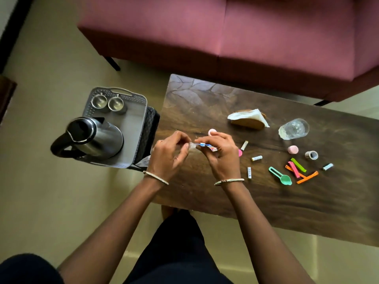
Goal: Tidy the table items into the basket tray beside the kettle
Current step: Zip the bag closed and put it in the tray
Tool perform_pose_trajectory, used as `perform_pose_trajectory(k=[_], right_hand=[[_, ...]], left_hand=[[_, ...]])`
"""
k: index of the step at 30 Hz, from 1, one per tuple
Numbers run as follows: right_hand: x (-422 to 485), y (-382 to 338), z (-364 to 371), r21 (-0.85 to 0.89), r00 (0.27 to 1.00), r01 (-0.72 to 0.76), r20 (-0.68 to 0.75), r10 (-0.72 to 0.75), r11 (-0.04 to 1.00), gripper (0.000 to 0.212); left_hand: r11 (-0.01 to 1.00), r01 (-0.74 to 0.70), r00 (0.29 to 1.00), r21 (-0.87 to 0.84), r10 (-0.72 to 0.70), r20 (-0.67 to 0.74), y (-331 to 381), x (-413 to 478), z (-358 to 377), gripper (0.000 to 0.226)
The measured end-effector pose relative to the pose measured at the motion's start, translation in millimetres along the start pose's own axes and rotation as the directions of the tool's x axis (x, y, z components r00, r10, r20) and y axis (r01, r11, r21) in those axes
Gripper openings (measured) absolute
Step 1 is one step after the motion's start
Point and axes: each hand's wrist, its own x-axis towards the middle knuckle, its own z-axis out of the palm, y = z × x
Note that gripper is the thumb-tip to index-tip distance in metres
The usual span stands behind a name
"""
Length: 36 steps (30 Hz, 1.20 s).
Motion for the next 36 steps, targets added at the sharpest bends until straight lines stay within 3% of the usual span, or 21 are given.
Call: perform_pose_trajectory(k=[5,10,13,19,24,31,36], right_hand=[[-8.8,-56.0,-29.2,-0.002,0.994,0.079,-0.08,-0.079,0.997,0.015],[-26.3,-110.4,-54.6,0.126,0.99,0.092,-0.116,-0.077,0.988,0.022],[-35.1,-136.3,-70.2,0.192,0.988,0.133,-0.099,-0.116,0.972,0.027],[-39.0,-173.6,-86.7,0.314,0.981,0.154,-0.158,-0.109,0.937,0.014],[-31.5,-188.4,-100.0,0.142,0.946,0.258,-0.236,-0.22,0.956,0.006],[-8.2,-160.1,-153.0,-0.085,0.91,0.3,-0.273,-0.312,0.95,0.003],[3.9,-140.3,-176.4,-0.007,0.929,0.29,-0.238,-0.283,0.957,0.006]], left_hand=[[0.984,-0.089,0.986,-0.153,0.066,-0.152,41.6,-13.5,-44.2,0.019],[0.978,-0.098,0.947,-0.185,0.035,-0.319,78.2,-29.0,-75.0,0.008],[0.96,-0.08,0.936,-0.269,-0.02,-0.35,99.2,-36.6,-92.3,0.004],[0.939,-0.08,0.932,-0.334,-0.048,-0.36,131.8,-39.4,-114.8,0.006],[0.926,-0.103,0.879,-0.364,-0.086,-0.469,156.3,-29.6,-120.4,0.012],[0.793,-0.113,0.711,-0.599,-0.357,-0.606,158.4,-4.1,-137.6,0.007],[0.775,-0.107,0.654,-0.622,-0.417,-0.632,156.5,-3.7,-137.7,0.015]])
